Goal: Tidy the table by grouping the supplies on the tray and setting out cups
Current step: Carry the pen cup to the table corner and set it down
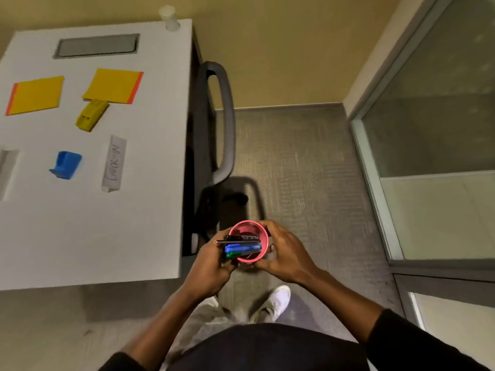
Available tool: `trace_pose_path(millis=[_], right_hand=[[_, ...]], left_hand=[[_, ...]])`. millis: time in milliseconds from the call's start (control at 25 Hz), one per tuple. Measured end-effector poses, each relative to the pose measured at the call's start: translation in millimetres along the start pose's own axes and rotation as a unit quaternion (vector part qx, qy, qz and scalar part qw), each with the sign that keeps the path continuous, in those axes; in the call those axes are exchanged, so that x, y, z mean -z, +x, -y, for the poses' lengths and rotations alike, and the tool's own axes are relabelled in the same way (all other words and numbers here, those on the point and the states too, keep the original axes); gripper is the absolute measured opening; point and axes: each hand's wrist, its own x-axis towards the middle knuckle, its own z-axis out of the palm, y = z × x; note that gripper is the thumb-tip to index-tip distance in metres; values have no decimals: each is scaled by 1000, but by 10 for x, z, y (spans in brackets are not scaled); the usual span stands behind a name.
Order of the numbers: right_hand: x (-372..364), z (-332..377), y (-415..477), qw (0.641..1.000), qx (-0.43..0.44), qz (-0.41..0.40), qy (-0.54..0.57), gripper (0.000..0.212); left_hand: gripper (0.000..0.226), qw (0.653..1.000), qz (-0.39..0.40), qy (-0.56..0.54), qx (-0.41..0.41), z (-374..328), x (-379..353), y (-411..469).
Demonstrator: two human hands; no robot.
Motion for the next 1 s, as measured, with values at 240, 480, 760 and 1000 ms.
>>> trace_pose_path(millis=[240,480,760,1000], right_hand=[[594,-383,-222,999,-25,-45,-7,75],[1140,-630,43,996,-39,-80,-15,77],[1889,-993,900,995,-42,-84,-13,80],[2558,-1166,1740,997,-33,-74,-20,80]], left_hand=[[64,998,55,2,-31,-476,-409,399],[65,997,63,-5,-45,-806,-530,1067],[64,996,54,-29,-66,-1105,-618,2199],[58,995,30,-34,-88,-1508,-526,3137]])
